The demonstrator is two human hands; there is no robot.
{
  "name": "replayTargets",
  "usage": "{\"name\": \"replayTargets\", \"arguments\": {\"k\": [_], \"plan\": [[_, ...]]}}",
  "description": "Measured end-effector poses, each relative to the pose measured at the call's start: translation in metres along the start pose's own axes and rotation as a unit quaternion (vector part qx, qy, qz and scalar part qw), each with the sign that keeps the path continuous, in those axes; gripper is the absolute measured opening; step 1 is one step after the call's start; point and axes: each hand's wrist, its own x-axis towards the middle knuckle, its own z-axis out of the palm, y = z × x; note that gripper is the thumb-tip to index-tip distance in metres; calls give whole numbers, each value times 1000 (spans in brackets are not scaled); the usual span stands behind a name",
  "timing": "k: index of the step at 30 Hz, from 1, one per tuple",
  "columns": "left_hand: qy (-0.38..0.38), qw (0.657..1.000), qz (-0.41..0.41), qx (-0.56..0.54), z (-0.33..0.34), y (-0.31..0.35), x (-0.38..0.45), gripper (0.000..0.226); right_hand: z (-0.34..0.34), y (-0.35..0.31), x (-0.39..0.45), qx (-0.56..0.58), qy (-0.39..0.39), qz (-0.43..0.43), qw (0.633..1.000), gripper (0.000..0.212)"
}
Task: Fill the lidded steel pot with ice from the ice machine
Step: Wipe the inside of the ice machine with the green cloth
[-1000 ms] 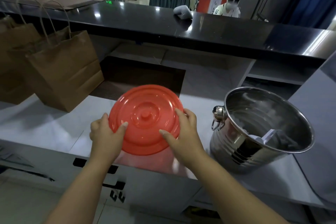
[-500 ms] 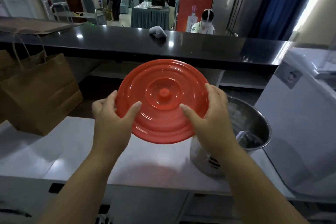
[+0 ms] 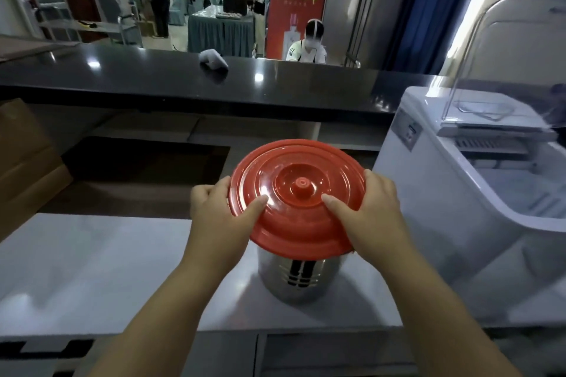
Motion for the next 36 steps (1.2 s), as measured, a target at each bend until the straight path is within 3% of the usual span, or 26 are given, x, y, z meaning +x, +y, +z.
{"name": "replayTargets", "arguments": {"k": [11, 20, 23, 26, 29, 36], "plan": [[-9, 997, -55, 61, 24, -3, 1, 26, -5, 30, 16, -55, -62, 40, 996, 69], [41, 986, -84, 136, 26, 7, 4, 71, -16, 29, 18, -68, -58, 17, 996, 73], [84, 987, -46, 132, 21, 15, 5, 64, -29, 26, 17, -6, -6, -31, 999, 64], [121, 982, 22, 146, 20, 28, 9, 52, -47, 19, 18, 85, 37, -91, 992, 30], [131, 978, 105, 121, 25, 49, 12, 34, -68, 16, 21, 125, 58, -148, 979, 11], [69, 970, 227, 49, 61, 121, 11, 7, -130, 22, 32, 174, 117, -222, 952, 11]]}}
